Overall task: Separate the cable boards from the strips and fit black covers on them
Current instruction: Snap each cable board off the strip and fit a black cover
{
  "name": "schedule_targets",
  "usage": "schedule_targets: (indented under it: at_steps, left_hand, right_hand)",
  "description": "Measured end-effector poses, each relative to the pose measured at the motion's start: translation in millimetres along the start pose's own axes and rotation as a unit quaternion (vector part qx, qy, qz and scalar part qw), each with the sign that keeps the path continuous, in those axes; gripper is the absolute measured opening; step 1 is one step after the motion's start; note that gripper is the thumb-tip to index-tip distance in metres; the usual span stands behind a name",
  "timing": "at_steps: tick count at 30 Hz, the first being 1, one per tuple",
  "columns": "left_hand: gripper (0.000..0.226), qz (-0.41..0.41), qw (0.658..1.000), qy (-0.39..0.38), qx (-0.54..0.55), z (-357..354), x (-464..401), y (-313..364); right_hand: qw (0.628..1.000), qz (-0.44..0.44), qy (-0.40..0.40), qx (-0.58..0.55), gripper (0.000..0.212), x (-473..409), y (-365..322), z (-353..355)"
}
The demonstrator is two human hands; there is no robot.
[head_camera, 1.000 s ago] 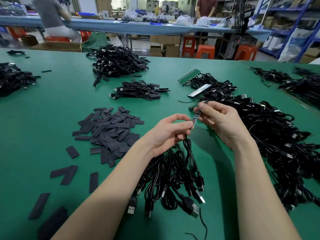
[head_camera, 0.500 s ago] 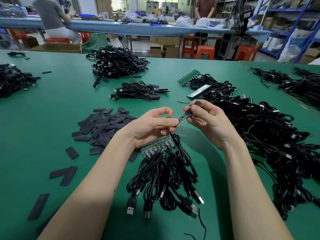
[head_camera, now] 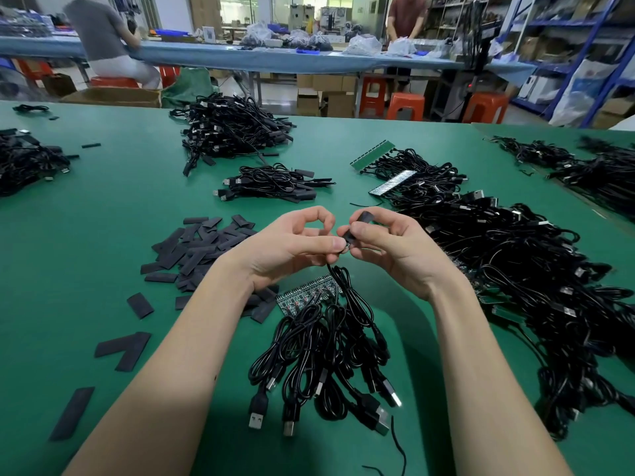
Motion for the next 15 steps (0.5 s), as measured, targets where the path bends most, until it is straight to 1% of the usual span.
schedule_targets:
  at_steps: [2,4,6,8,9,11,15]
  left_hand:
    - [0.029,-0.010,1.000,0.024,0.003,1.9,-2.1,1.0]
    - [0.026,-0.029,0.998,0.062,-0.004,3.3,-5.7,3.2]
    - [0.024,-0.062,0.990,0.109,-0.068,5.2,-8.4,8.2]
    - [0.019,-0.094,0.974,0.130,-0.160,2.6,-10.2,14.2]
    - [0.017,-0.107,0.967,0.136,-0.186,1.3,-10.9,16.0]
    - [0.013,-0.124,0.960,0.154,-0.197,2.1,-10.5,18.8]
    - [0.009,-0.148,0.949,0.171,-0.219,2.4,-8.2,21.7]
  right_hand:
    - [1.000,0.014,0.016,0.007,0.010,-1.7,-3.8,4.5]
    - [0.998,0.036,0.046,-0.009,0.007,-3.3,-6.7,10.8]
    - [0.994,0.052,0.086,-0.039,0.007,-3.7,-6.0,19.6]
    - [0.990,0.055,0.117,-0.062,0.012,-3.4,-2.8,29.5]
    - [0.988,0.054,0.125,-0.067,0.013,-3.1,-2.0,32.8]
    - [0.988,0.053,0.125,-0.074,0.014,-2.5,-2.4,36.3]
    - [0.991,0.044,0.099,-0.072,0.017,-0.7,-4.3,38.5]
Point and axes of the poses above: each hand's wrist, its own x-axis away from the middle knuckle, its own z-axis out of the back of the hand, y = z × x, the point moved 9 cm from there along -x, towards the middle knuckle
